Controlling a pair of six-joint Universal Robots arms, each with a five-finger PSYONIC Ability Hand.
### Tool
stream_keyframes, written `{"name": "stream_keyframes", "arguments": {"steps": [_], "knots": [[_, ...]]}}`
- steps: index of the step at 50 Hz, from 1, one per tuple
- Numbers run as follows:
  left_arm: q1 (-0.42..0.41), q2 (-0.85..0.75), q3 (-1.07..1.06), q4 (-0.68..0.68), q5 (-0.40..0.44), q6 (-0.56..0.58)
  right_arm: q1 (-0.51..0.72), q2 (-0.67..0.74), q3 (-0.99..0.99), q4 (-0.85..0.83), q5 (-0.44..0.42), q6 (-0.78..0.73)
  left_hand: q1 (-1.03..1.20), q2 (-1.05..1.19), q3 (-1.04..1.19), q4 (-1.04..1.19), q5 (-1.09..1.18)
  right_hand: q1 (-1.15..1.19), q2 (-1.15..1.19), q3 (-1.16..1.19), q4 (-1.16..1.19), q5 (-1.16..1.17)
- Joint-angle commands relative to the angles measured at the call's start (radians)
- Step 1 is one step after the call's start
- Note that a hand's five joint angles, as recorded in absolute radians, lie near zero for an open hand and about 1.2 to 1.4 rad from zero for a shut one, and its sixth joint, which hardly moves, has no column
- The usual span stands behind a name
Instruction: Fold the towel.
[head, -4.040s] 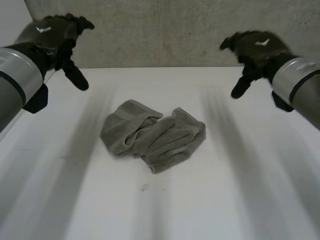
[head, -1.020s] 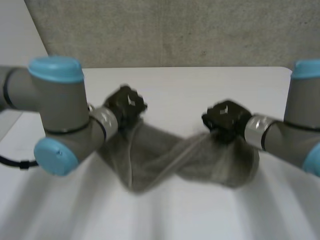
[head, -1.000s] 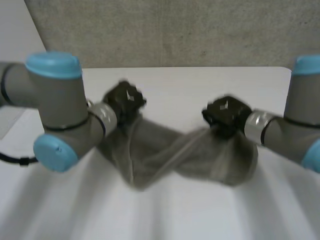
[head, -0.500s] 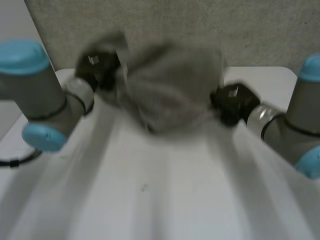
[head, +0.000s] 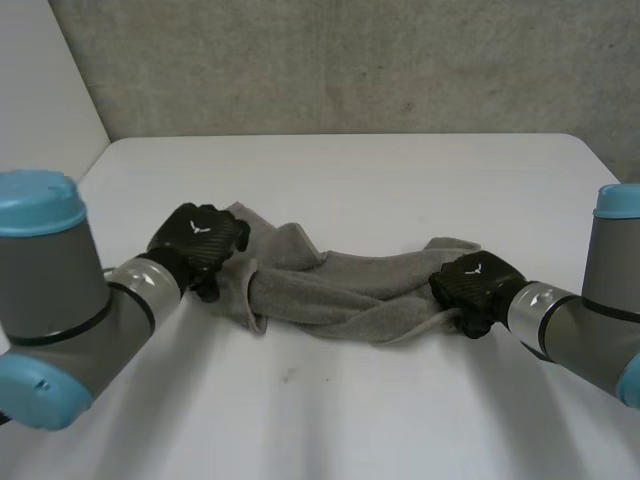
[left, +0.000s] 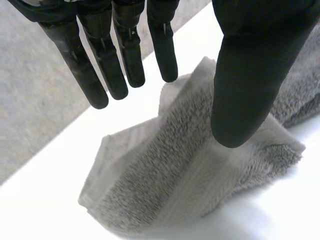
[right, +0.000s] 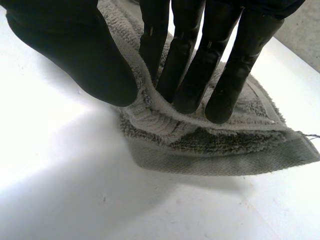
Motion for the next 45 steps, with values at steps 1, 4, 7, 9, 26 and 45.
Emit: {"name": "stream_keyframes", "arguments": {"steps": [1,4,7,9,26,45], "knots": [[-0.012,0.086,-0.123,0.103,0.002,0.036,-0.006,0.0,0.014,-0.006,-0.009,0.0,0.066,0.07,0.068,0.07,0.071,0.448,0.225,0.212,0.204,0.254],[-0.03,0.093,-0.169,0.146,0.002,0.096,-0.008,0.001,0.015,-0.006,-0.009,0.0,0.064,0.067,0.065,0.067,0.068,0.448,0.225,0.212,0.204,0.254],[-0.044,0.083,-0.207,0.187,0.002,0.174,-0.008,0.001,0.015,-0.007,-0.009,0.0,0.061,0.064,0.062,0.064,0.065,0.448,0.225,0.212,0.204,0.254],[-0.046,0.079,-0.219,0.209,0.002,0.214,-0.006,0.001,0.015,-0.009,-0.011,0.0,0.058,0.061,0.06,0.061,0.062,0.448,0.225,0.212,0.204,0.254],[-0.053,-0.013,-0.244,0.339,0.099,0.335,-0.005,0.018,0.027,-0.023,-0.011,-0.001,-0.071,-0.068,-0.07,-0.068,-0.067,0.448,0.225,0.212,0.204,0.254],[-0.055,-0.072,-0.189,0.361,0.111,0.344,-0.005,0.043,0.026,-0.03,-0.011,-0.004,0.036,0.039,0.038,0.04,0.041,0.448,0.225,0.212,0.204,0.254]]}}
